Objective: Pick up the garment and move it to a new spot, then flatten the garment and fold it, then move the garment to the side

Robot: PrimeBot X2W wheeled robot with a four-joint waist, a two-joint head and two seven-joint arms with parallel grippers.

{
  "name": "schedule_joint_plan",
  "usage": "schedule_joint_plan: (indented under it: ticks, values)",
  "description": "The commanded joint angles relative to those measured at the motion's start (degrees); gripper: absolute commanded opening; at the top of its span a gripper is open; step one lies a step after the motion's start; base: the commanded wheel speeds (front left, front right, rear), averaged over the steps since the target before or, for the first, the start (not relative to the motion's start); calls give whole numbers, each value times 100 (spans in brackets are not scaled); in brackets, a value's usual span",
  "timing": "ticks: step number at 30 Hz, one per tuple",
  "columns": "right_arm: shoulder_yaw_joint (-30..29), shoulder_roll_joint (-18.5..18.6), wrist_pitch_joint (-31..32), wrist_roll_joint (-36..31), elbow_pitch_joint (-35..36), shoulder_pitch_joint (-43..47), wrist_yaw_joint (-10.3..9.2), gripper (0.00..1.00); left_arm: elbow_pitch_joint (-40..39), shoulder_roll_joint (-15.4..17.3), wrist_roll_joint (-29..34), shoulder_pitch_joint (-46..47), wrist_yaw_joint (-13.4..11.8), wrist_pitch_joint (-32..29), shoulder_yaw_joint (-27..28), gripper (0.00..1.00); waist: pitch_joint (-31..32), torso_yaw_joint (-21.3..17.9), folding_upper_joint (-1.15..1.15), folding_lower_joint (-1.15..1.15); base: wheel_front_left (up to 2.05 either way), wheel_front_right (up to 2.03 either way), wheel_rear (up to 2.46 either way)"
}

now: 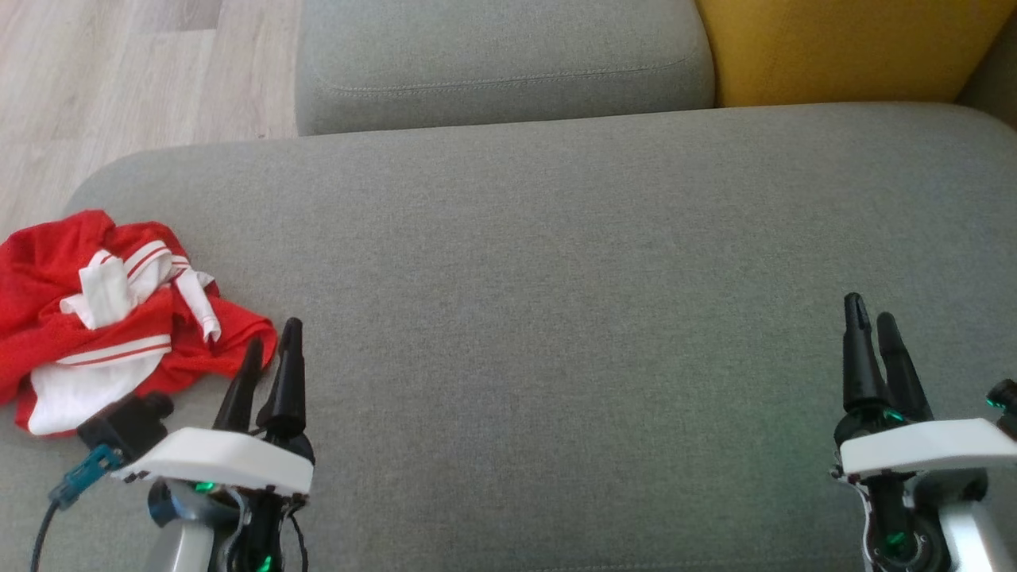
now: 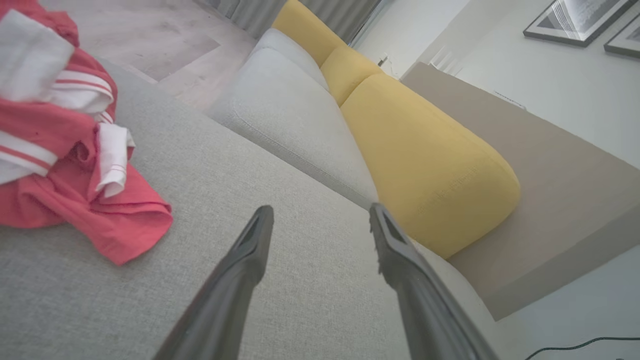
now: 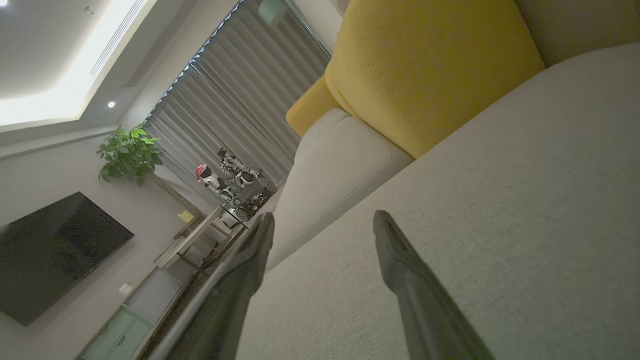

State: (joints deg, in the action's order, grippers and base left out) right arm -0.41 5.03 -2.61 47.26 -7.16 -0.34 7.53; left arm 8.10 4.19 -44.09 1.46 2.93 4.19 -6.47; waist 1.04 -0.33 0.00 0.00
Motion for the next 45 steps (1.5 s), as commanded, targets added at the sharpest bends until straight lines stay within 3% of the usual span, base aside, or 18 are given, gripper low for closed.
schedule_joint_plan:
  ticks: [1,27,45]
  values:
    - [115,128,-118,-291,270,-97,-2,100,-246,134,285,272,-48,105,56,100,7,-7,0,0,0,0,0]
    - [446,107,-540,-2276,195,45,-3,100,-152,386,2038,146,-514,530,-366,100,53,-24,0,0,0,0,0]
    - [485,8,-725,-3488,216,208,-4,100,77,373,3082,88,-736,837,-565,100,120,-25,0,0,0,0,0]
